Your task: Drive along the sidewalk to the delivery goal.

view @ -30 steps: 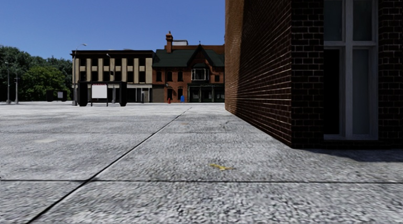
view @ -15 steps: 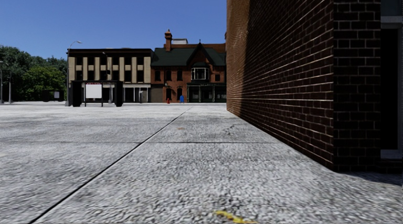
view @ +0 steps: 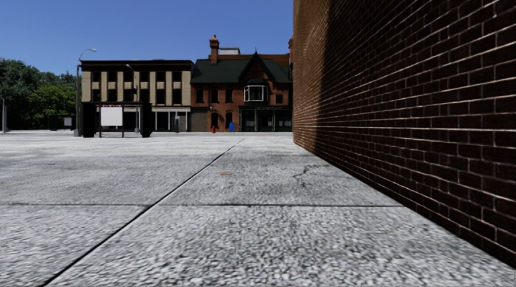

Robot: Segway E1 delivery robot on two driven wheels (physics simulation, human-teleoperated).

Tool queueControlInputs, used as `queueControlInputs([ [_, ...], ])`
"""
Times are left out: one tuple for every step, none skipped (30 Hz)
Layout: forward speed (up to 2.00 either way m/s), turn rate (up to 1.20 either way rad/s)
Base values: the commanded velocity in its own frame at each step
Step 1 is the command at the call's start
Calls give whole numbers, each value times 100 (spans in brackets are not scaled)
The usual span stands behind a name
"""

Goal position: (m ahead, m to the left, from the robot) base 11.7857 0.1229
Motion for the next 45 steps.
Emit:
queueControlInputs([
  [200,0],
  [200,0],
  [200,0],
  [200,0],
  [200,0],
  [200,0],
  [200,0],
  [200,0],
  [200,0],
  [200,0],
  [200,0],
  [200,0],
  [200,0],
  [200,0],
  [200,0],
  [200,0],
  [200,0],
  [200,0],
  [200,0],
  [200,0],
  [200,0],
  [200,0],
  [200,0],
  [200,0],
  [200,0],
  [200,0],
  [200,0],
  [200,0],
  [200,0],
  [200,0],
  [200,0],
  [200,0],
  [200,0],
  [200,0],
  [200,0],
  [200,0],
  [200,0],
  [200,0],
  [200,0],
  [200,0],
  [200,0],
  [200,0],
  [200,0],
  [200,0],
  [200,0],
])
